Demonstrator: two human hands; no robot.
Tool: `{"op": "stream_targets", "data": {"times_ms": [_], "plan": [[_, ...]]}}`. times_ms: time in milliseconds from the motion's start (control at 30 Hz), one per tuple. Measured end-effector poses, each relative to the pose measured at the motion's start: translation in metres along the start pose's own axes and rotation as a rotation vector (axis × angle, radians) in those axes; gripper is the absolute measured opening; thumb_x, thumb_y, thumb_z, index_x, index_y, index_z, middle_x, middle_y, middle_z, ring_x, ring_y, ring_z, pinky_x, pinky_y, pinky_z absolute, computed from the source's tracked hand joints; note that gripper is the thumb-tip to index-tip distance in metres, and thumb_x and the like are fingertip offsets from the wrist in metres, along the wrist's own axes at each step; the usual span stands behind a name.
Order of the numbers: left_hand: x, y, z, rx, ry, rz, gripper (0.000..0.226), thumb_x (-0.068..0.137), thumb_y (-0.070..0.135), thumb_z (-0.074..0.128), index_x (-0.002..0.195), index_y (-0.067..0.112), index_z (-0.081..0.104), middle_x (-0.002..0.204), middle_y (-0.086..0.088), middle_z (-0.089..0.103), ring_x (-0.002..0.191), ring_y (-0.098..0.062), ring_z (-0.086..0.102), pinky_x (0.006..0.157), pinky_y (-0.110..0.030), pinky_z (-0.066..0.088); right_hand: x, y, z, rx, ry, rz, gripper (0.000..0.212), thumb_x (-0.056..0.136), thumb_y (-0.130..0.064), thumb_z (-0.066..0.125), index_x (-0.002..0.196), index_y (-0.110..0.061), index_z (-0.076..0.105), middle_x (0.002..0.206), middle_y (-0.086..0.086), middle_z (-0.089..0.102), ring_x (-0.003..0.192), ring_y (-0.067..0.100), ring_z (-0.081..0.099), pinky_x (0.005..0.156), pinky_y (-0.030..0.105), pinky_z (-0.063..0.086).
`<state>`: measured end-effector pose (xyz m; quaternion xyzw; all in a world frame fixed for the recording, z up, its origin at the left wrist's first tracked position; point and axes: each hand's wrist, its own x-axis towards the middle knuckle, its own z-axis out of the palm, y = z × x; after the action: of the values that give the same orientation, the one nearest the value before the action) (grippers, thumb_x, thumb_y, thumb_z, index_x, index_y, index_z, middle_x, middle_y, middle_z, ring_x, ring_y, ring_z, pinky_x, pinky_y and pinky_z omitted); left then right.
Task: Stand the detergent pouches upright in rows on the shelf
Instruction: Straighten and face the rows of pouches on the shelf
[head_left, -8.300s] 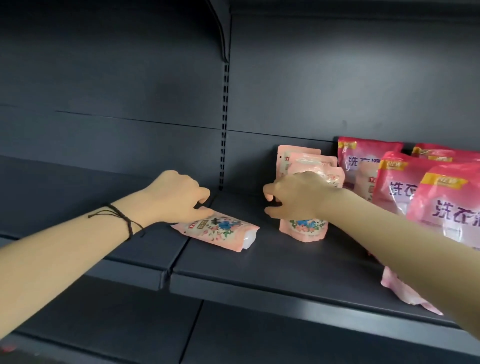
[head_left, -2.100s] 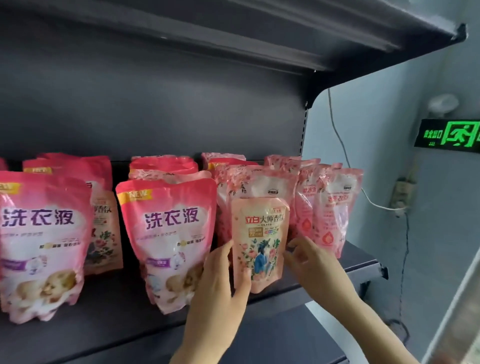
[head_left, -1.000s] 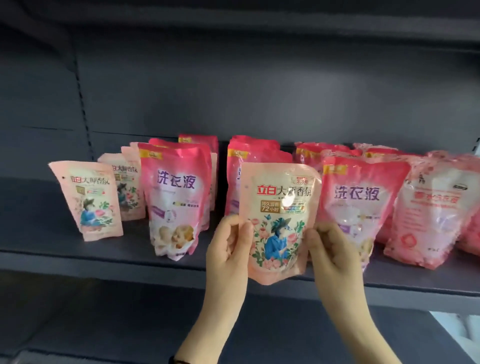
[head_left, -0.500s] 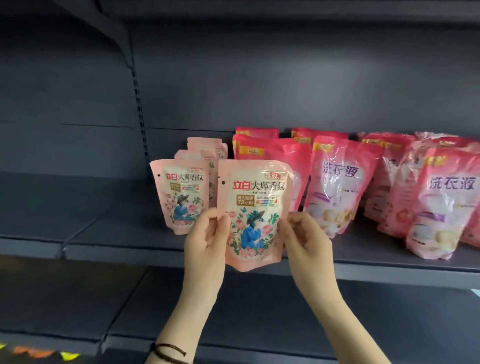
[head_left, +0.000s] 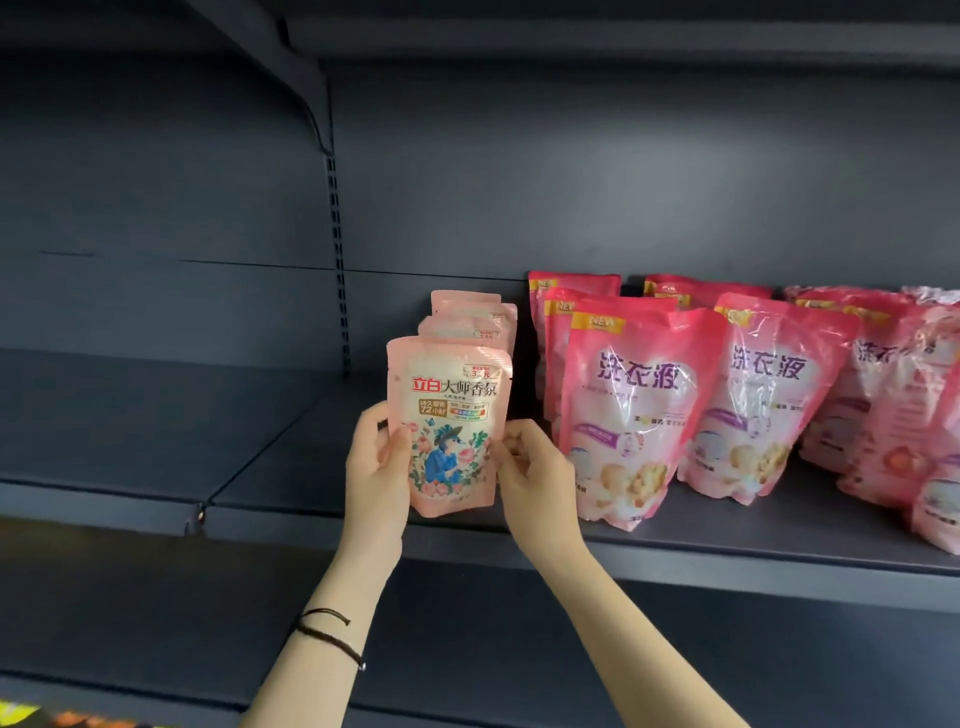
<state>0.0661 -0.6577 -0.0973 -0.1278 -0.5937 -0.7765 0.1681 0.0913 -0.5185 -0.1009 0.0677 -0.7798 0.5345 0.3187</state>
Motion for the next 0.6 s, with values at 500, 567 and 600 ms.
{"op": "stream_targets", "data": {"times_ms": [500, 567, 600], "plan": [[-0.006, -0.03, -0.033, 0.658, -0.125, 0.248, 0.082, 0.081, 0.003, 0.071, 0.141, 0.037, 0.028, 0.136, 0.006, 0.037, 0.124, -0.013, 0.048, 0.087, -0.021, 0.051, -0.004, 0.018, 0.022, -0.401, -0.114, 0.086, 0.022, 0.088, -0.019, 0.065, 0.104, -0.019, 0.05, 0.094, -0.007, 0.068, 0.082, 0.008, 0.065, 0.07, 0.031, 0.058], [-0.001, -0.028, -0.032, 0.718, -0.137, 0.253, 0.079, 0.082, 0.004, 0.07, 0.143, 0.032, 0.027, 0.139, 0.0, 0.037, 0.126, -0.014, 0.046, 0.087, -0.026, 0.051, 0.001, 0.018, 0.025, -0.434, -0.118, 0.081, 0.021, 0.088, -0.019, 0.064, 0.104, -0.018, 0.05, 0.094, -0.005, 0.068, 0.082, 0.01, 0.064, 0.07, 0.029, 0.057], [0.001, -0.027, -0.033, 0.744, -0.146, 0.259, 0.078, 0.083, 0.005, 0.07, 0.143, 0.031, 0.027, 0.14, -0.001, 0.037, 0.125, -0.013, 0.045, 0.086, -0.024, 0.05, 0.003, 0.018, 0.025, -0.444, -0.124, 0.078, 0.021, 0.088, -0.018, 0.064, 0.104, -0.018, 0.05, 0.094, -0.005, 0.067, 0.082, 0.01, 0.064, 0.07, 0.027, 0.056]]}}
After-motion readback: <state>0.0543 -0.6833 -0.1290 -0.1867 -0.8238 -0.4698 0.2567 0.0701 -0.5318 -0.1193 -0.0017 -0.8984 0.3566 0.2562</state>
